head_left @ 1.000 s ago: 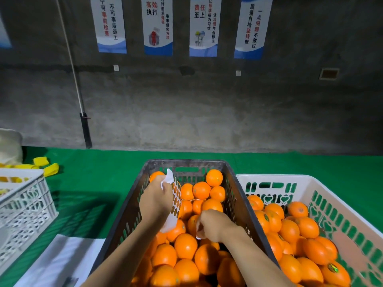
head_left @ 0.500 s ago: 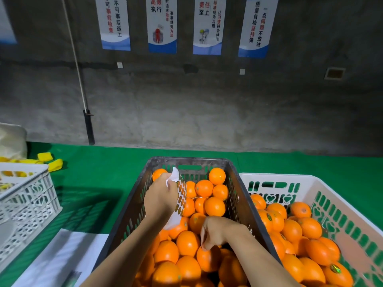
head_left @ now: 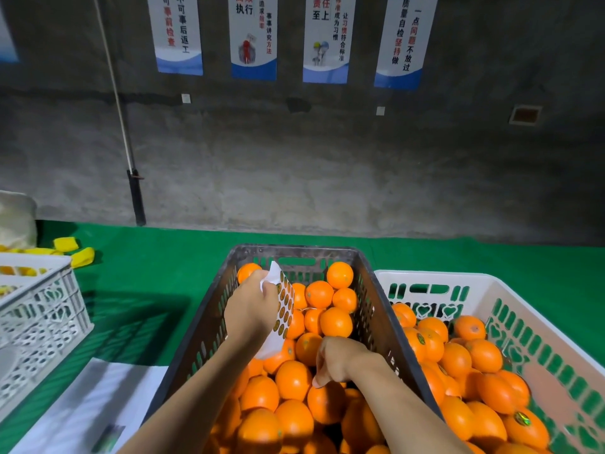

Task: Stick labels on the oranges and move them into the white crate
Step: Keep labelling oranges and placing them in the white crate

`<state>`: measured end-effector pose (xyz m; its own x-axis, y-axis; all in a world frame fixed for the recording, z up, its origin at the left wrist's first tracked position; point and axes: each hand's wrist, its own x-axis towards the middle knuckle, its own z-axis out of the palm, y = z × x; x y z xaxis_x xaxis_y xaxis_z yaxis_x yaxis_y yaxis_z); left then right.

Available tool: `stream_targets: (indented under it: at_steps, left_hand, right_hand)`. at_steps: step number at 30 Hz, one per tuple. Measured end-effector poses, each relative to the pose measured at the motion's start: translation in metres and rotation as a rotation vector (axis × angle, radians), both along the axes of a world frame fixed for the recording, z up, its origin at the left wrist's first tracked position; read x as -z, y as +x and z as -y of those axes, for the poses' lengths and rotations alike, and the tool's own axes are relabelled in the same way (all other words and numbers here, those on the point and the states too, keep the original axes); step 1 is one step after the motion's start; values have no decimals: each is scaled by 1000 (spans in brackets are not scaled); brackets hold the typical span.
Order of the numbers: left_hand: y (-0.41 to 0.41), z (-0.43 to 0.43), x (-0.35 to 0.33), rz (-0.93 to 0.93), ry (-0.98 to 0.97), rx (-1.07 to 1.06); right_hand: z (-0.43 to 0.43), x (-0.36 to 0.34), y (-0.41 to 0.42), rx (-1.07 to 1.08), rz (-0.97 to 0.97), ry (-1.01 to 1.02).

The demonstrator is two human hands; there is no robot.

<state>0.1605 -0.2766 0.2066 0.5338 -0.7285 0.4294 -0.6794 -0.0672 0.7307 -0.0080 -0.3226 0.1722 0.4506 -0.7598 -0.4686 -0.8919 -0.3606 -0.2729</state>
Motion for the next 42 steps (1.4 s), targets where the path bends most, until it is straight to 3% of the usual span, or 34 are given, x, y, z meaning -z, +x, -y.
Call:
stream_targets:
  at_steps: [21, 30, 32, 36, 42]
  left_hand:
    - [-1, -2, -2, 21, 34, 4]
    - [-1, -2, -4, 58, 7, 2]
    - [-3, -3, -5, 61, -7, -1]
    - [-3, -4, -8, -24, -82, -28]
    - [-2, -4, -8, -71, -76, -17]
  right_hand:
    - [2, 32, -4, 297, -97, 306]
    - [0, 8, 3, 245, -112, 204]
    - [0, 6, 4, 279, -18, 149]
    - [6, -5, 5, 564, 450, 74]
    - [11, -18, 10, 918, 821, 22]
